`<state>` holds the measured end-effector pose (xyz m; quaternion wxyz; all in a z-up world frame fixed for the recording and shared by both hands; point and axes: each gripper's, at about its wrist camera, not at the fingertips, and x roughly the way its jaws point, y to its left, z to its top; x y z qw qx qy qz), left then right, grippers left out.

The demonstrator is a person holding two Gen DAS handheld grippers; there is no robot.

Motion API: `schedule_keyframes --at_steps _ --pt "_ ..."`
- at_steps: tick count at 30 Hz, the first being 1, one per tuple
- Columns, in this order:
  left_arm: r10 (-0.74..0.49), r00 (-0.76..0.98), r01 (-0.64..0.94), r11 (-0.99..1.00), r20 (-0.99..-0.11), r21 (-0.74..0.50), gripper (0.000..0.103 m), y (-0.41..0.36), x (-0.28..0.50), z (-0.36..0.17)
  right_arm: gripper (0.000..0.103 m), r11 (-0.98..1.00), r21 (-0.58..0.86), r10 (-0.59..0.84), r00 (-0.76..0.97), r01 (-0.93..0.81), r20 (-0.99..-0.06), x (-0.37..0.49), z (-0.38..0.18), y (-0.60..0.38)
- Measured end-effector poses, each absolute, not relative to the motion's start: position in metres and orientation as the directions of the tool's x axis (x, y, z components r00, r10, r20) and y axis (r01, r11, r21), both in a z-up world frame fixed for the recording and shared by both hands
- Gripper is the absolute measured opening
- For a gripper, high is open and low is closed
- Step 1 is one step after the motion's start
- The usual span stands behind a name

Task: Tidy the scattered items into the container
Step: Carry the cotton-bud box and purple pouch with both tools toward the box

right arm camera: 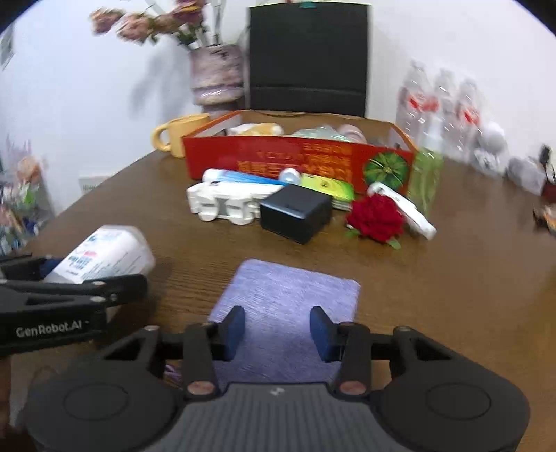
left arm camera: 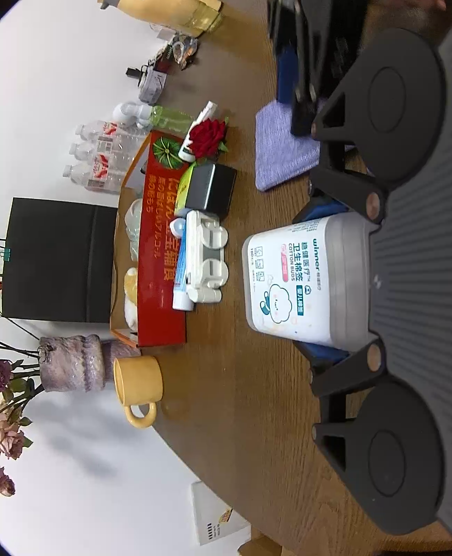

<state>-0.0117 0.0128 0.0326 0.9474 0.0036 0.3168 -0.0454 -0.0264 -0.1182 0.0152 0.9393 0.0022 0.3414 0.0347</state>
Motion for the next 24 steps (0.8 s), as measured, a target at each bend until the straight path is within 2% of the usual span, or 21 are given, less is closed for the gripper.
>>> schedule_keyframes --at_steps 1,3,4,5,9,10,13,15,16,17,20,24 --pt "-0.087 0.797 0.091 0.996 -0.598 -0.023 0.067 0.013 -0.011 0.032 0.043 0.998 0.021 0.058 0.776 -0.057 -0.628 -0.032 0.018 -0.121" --pt "-0.102 0.795 0.097 0.994 -0.599 -0.04 0.067 0.013 -0.009 0.03 0.059 1.0 0.001 0.025 0.795 -0.031 -0.606 -0.041 0.023 -0.125" --pt "-0.103 0.795 0.099 0.994 -0.598 -0.039 0.067 0.012 -0.008 0.029 0.074 1.0 0.01 0.02 0.799 -0.018 -0.601 -0.041 0.024 -0.126" --pt "-0.104 0.796 0.102 0.994 -0.596 -0.038 0.067 0.011 -0.007 0.029 0.081 0.999 0.035 0.038 0.799 -0.021 -0.6 -0.04 0.023 -0.127" --pt "-0.108 0.798 0.111 0.993 -0.593 -0.032 0.067 0.01 -0.004 0.025 0.073 0.995 0.097 0.087 0.781 -0.034 -0.619 -0.032 0.017 -0.121" --pt "-0.112 0.797 0.115 0.993 -0.593 -0.033 0.067 0.011 -0.004 0.025 0.064 0.997 0.068 0.071 0.774 -0.037 -0.63 -0.03 0.012 -0.115" --pt "-0.121 0.796 0.121 0.992 -0.593 -0.039 0.067 0.014 -0.003 0.022 0.055 0.998 -0.02 0.03 0.796 -0.052 -0.604 -0.032 0.001 -0.101" --pt "-0.129 0.796 0.121 0.991 -0.591 -0.053 0.067 0.015 -0.003 0.019 0.029 0.999 -0.015 0.032 0.803 -0.051 -0.595 -0.034 0.001 -0.101" --pt "-0.132 0.796 0.122 0.991 -0.591 -0.056 0.067 0.016 -0.003 0.019 0.012 0.999 -0.013 0.033 0.806 -0.051 -0.591 -0.034 0.001 -0.101" --pt "-0.135 0.796 0.124 0.991 -0.59 -0.06 0.067 0.016 -0.003 0.019 0.007 0.999 -0.015 0.033 0.806 -0.051 -0.591 -0.035 0.001 -0.101" --pt "-0.153 0.795 0.135 0.988 -0.587 -0.074 0.067 0.016 -0.005 0.02 0.002 0.999 0.003 0.044 0.803 -0.052 -0.594 -0.037 0.003 -0.104" --pt "-0.157 0.796 0.137 0.987 -0.584 -0.08 0.067 0.017 -0.009 0.026 0.001 0.999 0.014 0.044 0.807 -0.045 -0.588 -0.047 0.015 -0.106"
